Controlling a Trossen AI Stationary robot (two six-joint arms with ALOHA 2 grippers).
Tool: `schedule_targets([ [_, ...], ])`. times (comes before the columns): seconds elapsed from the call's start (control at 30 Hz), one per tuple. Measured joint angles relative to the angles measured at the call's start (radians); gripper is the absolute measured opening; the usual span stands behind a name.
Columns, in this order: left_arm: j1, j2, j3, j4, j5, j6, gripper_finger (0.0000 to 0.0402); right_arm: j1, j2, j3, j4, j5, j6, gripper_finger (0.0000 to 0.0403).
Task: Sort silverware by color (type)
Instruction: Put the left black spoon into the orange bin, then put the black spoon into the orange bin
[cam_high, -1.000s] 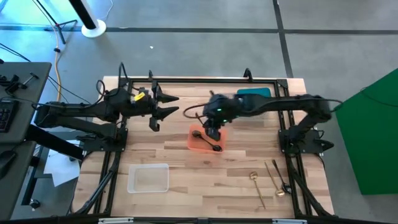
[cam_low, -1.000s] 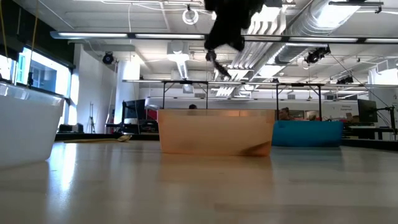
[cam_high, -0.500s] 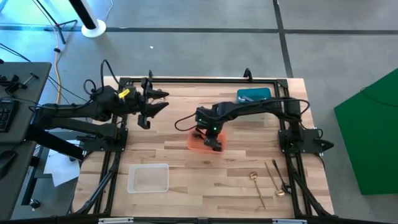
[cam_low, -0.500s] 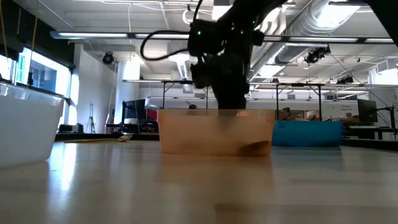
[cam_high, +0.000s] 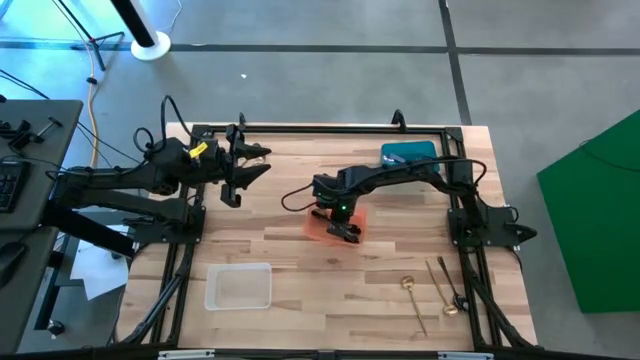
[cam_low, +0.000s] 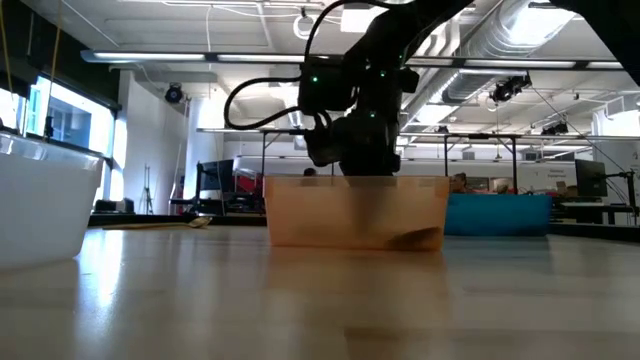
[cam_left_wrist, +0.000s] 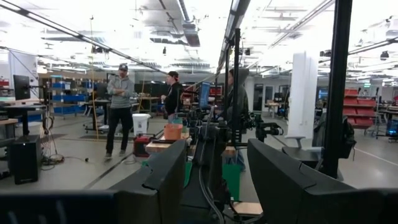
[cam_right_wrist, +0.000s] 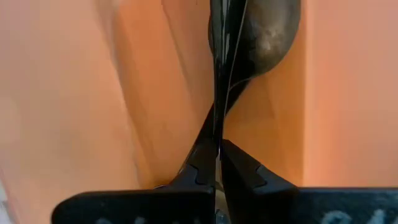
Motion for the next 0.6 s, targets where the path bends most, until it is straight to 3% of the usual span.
schedule_targets([
  [0.27, 0.0, 0.0, 0.0, -0.003, 0.0, 0.0, 0.0161, 0.0, 0.0, 0.0, 0.011, 0.013, 0.049, 0.0015],
  [0.4, 0.0, 0.0, 0.0, -0.003, 0.0, 0.0, 0.0161, 0.0, 0.002, -0.002, 0.011, -0.037, 0.018, 0.0028],
  [0.6, 0.0, 0.0, 0.0, -0.006, 0.0, 0.0, 0.0161, 0.0, 0.002, -0.002, 0.013, -0.035, 0.014, 0.0077],
])
